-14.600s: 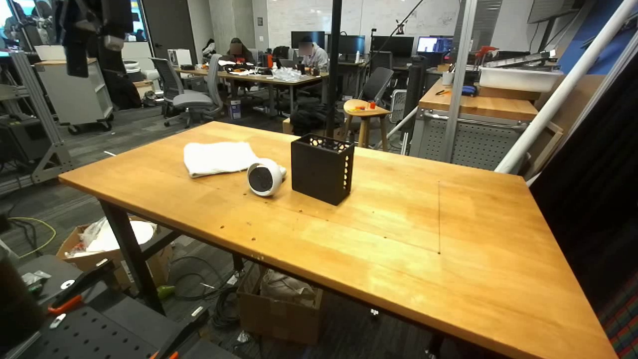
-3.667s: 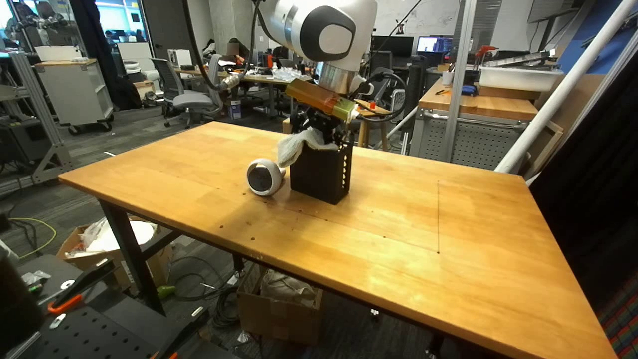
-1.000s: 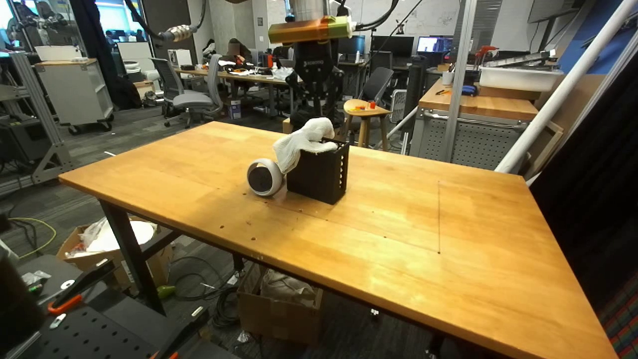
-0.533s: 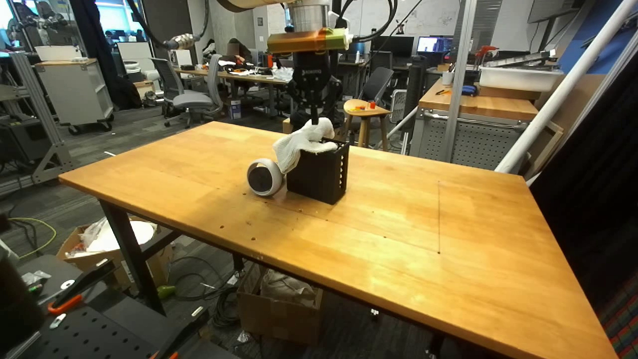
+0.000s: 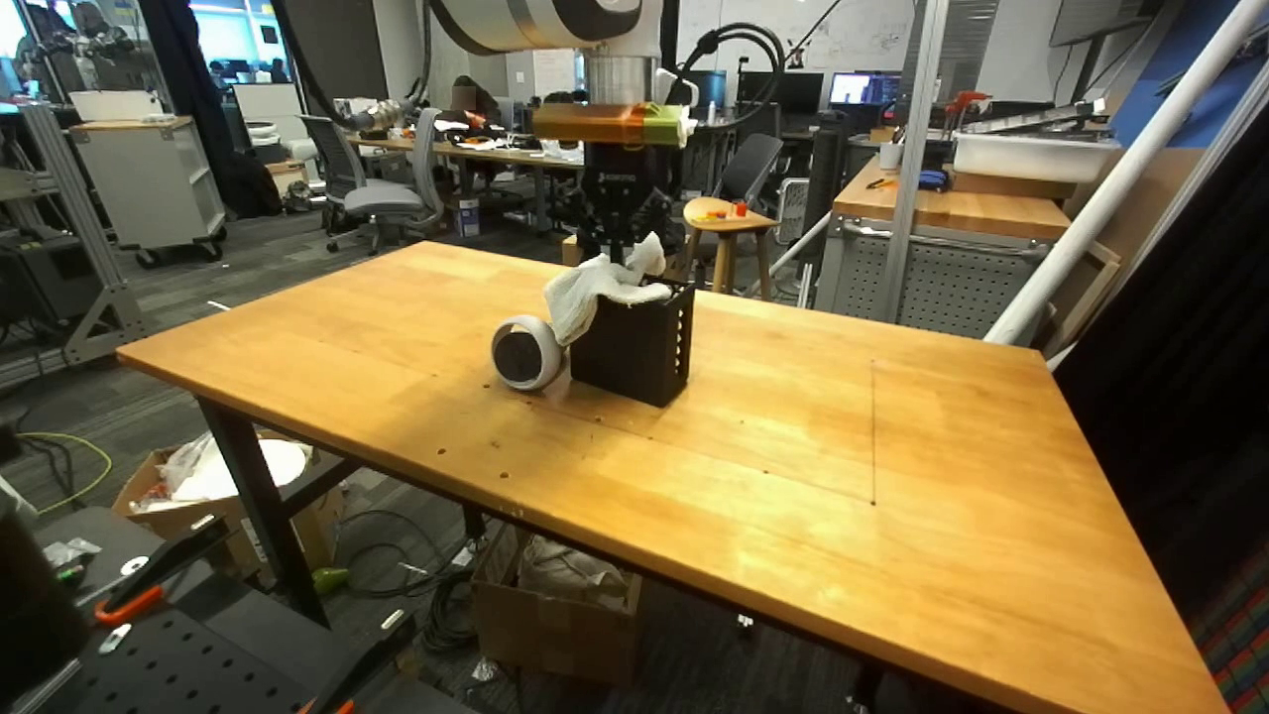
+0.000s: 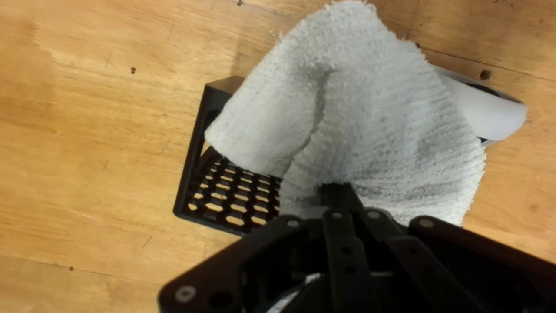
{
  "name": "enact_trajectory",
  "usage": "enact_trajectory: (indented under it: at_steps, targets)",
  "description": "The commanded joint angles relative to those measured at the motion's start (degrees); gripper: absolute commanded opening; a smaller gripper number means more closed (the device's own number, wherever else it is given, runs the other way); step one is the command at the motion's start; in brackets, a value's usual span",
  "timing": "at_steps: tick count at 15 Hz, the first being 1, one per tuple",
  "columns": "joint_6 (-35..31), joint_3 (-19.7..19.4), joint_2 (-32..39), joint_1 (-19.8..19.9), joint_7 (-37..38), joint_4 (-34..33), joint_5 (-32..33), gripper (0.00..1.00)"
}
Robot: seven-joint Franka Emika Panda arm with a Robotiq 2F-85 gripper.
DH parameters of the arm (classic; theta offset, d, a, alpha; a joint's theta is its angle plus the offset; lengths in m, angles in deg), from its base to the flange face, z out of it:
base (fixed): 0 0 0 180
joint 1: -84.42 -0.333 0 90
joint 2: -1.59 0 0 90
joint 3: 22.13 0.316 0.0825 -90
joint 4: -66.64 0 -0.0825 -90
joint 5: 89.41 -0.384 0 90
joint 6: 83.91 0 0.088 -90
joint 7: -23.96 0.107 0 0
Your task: Pick up the white towel from the table and put it in the small basket.
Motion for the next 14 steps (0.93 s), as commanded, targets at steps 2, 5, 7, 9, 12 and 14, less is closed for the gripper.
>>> enact_trajectory:
  at_steps: [2, 5, 7, 9, 12, 14]
  targets:
    - [-0.85, -1.18, 1.99, 1.72, -0.29, -0.21, -2.79, 0.0]
    - [-0.83, -1.9, 2.61, 2.98, -0.49, 0.09, -3.39, 0.0]
    - [-0.81, -2.18, 3.06, 3.7, -0.64, 0.17, -3.76, 0.0]
    - [-0.86, -2.27, 3.41, 4.31, -0.83, 0.2, -4.26, 0.0]
    - [-0.93, -2.2, 3.98, 4.89, -0.94, 0.07, -5.14, 0.0]
    - [-0.85, -2.06, 4.54, 4.94, -0.99, -0.14, -5.44, 0.0]
